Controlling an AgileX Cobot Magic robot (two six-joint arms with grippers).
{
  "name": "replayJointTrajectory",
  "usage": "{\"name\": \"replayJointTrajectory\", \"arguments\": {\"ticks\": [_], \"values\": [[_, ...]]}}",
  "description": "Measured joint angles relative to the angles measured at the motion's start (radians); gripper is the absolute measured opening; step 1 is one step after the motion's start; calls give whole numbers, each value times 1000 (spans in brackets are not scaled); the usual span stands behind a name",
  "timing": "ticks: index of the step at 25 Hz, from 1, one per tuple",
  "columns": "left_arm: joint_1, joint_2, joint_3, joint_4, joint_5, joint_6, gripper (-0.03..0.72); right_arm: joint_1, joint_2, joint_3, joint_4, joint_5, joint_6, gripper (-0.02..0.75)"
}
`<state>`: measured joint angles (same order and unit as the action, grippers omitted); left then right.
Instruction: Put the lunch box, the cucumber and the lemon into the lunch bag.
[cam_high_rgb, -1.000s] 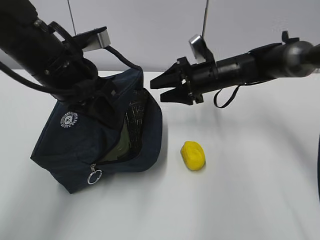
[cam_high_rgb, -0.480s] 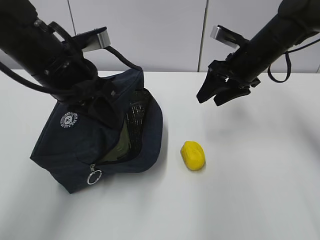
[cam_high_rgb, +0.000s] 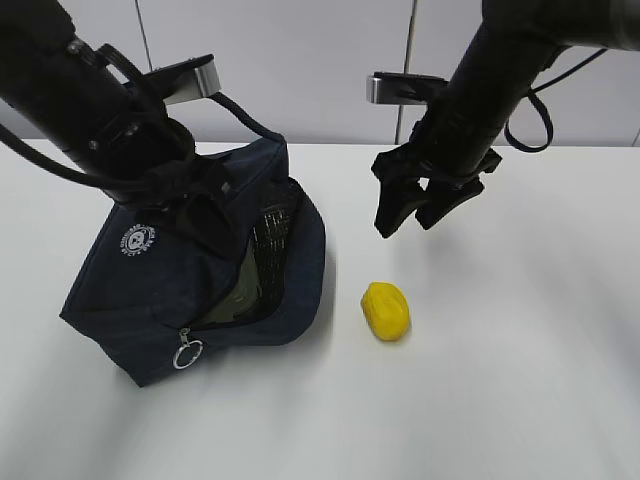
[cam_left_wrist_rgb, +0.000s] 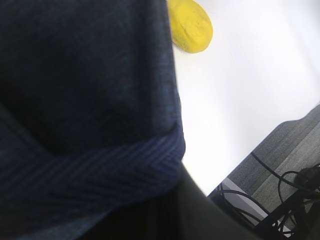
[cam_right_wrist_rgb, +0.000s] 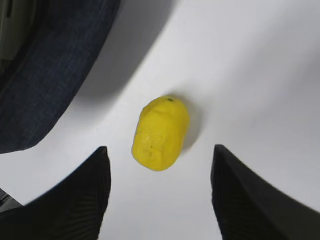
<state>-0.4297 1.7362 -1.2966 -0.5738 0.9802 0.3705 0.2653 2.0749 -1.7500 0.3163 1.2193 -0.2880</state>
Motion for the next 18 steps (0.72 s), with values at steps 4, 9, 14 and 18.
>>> {"name": "replayJointTrajectory", "arguments": {"ticks": [4, 9, 14, 18], "values": [[0, 0, 0, 0, 0, 0, -9, 28, -8, 66, -11, 0, 17, 446], [0, 0, 0, 2, 0, 0, -9, 30, -44, 232, -11, -74, 20, 442], [0, 0, 0, 10, 2, 0, -9, 30, -95, 385, 67, -268, -30, 442], [0, 0, 0, 16, 10, 2, -9, 32, -97, 433, 132, -365, -69, 442]]}}
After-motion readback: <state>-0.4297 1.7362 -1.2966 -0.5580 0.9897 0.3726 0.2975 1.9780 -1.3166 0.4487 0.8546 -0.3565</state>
